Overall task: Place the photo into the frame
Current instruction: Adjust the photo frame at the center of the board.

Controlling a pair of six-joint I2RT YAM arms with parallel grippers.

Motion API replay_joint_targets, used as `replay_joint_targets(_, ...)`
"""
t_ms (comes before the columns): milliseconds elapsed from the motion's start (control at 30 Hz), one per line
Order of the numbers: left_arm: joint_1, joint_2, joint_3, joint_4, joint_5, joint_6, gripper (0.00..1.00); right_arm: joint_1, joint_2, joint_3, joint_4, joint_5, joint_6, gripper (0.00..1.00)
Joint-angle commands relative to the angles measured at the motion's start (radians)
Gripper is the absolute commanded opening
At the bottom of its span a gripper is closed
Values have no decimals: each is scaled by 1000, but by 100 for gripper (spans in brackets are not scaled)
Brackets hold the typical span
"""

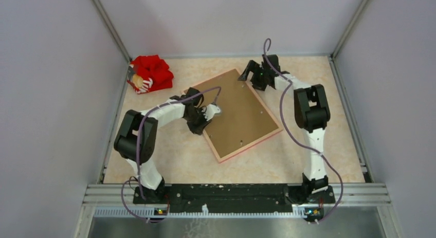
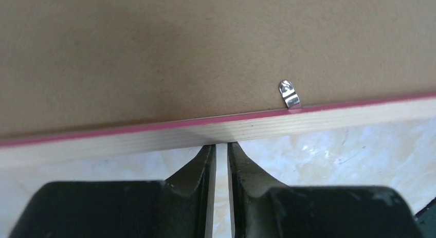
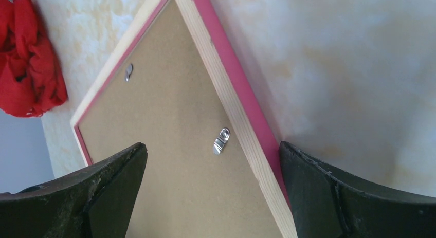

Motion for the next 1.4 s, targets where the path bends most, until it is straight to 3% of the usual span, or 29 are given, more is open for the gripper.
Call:
replay_joint_targets(0,-113,121,44,38,72,13,21,126,132,180,-99,-153,-3,99)
replay_joint_targets(167,-191,186,148,-1,103,15,23,206,214,348,-167,-137,-5,99)
replay_joint_targets(300,-193,251,261,-99,159,13,31,168,138,357,-195,-30,-6,99)
replay_joint_targets(433,-143,184,337,-246,227,48,58,121,-23,270,-183,57,-25,99)
replay_joint_targets(567,34,65,454,-354,353,87,94,104,-209,119,-205,162,-53,99)
replay_joint_targets(633,127,54,503,-342,321,80,98,99,-316,-7,-199,218,-39,99)
replay_joint_targets(833,306,214,644,-185,83,-64,90,87,-670,-495,-163,305,76,99)
replay_joint_targets(1067,375,429,824,-152,100,-189,77,86,-1062,-893,-173,279,171,99)
replay_joint_targets(1200,376,466,823,-96,121,-232,65,79,-1130,-1017,-132,213,212,99)
replay_joint_targets(1367,377,501,819,-96,182,-234,54,68,-1053,-1039,-88,167,227,99)
